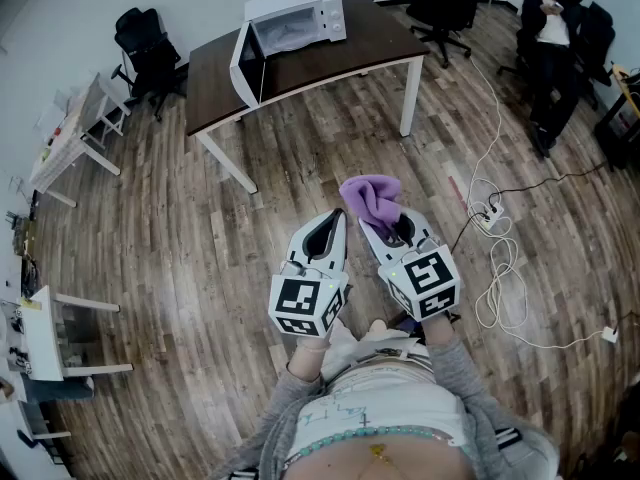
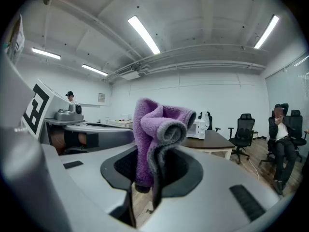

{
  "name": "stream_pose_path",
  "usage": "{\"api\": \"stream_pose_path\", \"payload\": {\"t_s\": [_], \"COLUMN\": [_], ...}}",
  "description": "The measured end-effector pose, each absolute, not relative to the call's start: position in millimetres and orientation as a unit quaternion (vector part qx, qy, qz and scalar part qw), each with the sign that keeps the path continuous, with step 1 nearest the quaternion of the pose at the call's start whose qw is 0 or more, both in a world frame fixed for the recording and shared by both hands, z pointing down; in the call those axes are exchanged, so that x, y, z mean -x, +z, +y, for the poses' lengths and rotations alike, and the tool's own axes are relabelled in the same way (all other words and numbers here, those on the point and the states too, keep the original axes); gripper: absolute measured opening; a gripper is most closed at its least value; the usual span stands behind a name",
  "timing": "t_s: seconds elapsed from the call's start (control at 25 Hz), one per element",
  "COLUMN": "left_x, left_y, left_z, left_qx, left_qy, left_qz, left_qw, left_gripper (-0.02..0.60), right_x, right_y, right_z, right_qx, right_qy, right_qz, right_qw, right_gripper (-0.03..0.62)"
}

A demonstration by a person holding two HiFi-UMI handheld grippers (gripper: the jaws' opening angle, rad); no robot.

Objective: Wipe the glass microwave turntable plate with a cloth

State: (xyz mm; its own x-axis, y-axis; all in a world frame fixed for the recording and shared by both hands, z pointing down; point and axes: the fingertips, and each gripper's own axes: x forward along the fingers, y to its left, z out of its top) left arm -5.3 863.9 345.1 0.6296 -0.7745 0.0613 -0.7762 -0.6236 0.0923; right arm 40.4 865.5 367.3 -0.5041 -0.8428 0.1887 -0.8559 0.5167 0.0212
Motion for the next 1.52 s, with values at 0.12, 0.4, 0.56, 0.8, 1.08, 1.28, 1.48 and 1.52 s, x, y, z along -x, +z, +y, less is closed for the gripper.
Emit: {"api": "stream_pose_path", "payload": {"t_s": [0.12, 0.4, 0.56, 0.8, 1.08, 1.28, 1.48, 1.52], "left_x": [-1, -3, 4, 5, 7, 17, 33, 37], "left_y": [346, 355, 362, 370, 367, 365, 363, 364], "left_z": [867, 877, 867, 829, 761, 713, 675, 668], "left_qx": [-0.903, -0.901, -0.901, -0.908, -0.922, -0.924, -0.930, -0.931], "left_qy": [0.008, 0.016, 0.017, 0.017, 0.007, -0.002, -0.003, 0.000], "left_qz": [-0.427, -0.428, -0.426, -0.410, -0.379, -0.372, -0.357, -0.355], "left_qw": [0.057, 0.065, 0.076, 0.081, 0.084, 0.082, 0.087, 0.087], "left_gripper": [0.008, 0.008, 0.008, 0.008, 0.008, 0.008, 0.008, 0.008], "right_x": [-46, -53, -45, -40, -32, -19, -2, 1], "right_y": [368, 373, 378, 384, 382, 385, 384, 386], "right_z": [867, 875, 869, 838, 770, 722, 684, 678], "right_qx": [-0.488, -0.479, -0.472, -0.480, -0.493, -0.488, -0.490, -0.490], "right_qy": [0.039, 0.054, 0.060, 0.063, 0.058, 0.058, 0.060, 0.061], "right_qz": [-0.867, -0.873, -0.876, -0.871, -0.863, -0.866, -0.865, -0.865], "right_qw": [0.086, 0.075, 0.081, 0.084, 0.090, 0.094, 0.088, 0.090], "right_gripper": [0.112, 0.112, 0.112, 0.112, 0.112, 0.112, 0.112, 0.112]}}
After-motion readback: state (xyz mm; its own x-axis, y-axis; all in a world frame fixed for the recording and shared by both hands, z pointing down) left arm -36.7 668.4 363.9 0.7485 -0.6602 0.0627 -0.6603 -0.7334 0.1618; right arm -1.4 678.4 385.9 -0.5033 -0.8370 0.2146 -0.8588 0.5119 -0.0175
